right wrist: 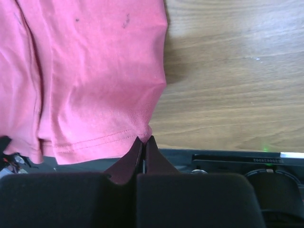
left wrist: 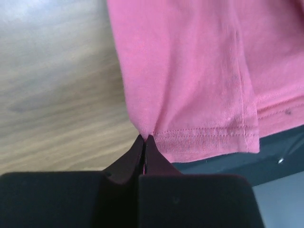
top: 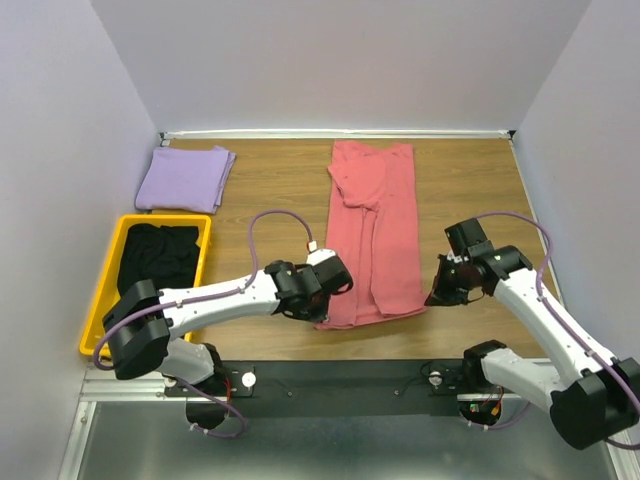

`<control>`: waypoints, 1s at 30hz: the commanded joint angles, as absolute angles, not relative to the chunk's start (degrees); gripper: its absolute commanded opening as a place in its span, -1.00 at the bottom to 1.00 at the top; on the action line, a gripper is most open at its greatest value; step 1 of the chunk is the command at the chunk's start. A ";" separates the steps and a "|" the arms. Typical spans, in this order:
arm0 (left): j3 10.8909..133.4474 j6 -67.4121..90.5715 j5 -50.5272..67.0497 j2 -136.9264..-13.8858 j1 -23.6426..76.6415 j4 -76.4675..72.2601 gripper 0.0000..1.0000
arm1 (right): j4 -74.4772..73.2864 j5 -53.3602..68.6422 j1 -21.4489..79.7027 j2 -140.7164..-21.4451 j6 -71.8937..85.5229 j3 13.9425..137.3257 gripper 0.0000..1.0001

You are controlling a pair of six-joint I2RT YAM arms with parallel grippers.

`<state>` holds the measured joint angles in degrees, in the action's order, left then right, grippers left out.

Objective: Fold and stack the t-shirts
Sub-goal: Fold the tshirt

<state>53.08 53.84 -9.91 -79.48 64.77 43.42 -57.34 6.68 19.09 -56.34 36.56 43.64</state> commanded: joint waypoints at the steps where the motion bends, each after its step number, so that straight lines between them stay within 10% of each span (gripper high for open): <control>1: 57.46 48.00 -9.75 -80.42 58.81 44.58 -1.00 | -59.68 1.16 19.25 -61.51 34.28 49.72 -0.99; 30: 93.34 21.10 -18.55 -115.66 34.98 24.44 -1.00 | -39.82 -21.80 18.11 -102.48 18.46 80.95 -0.99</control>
<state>91.29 24.10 -15.92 -113.30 35.42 28.36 -41.01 -17.30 18.87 -100.68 19.81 80.88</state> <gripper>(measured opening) 0.010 0.012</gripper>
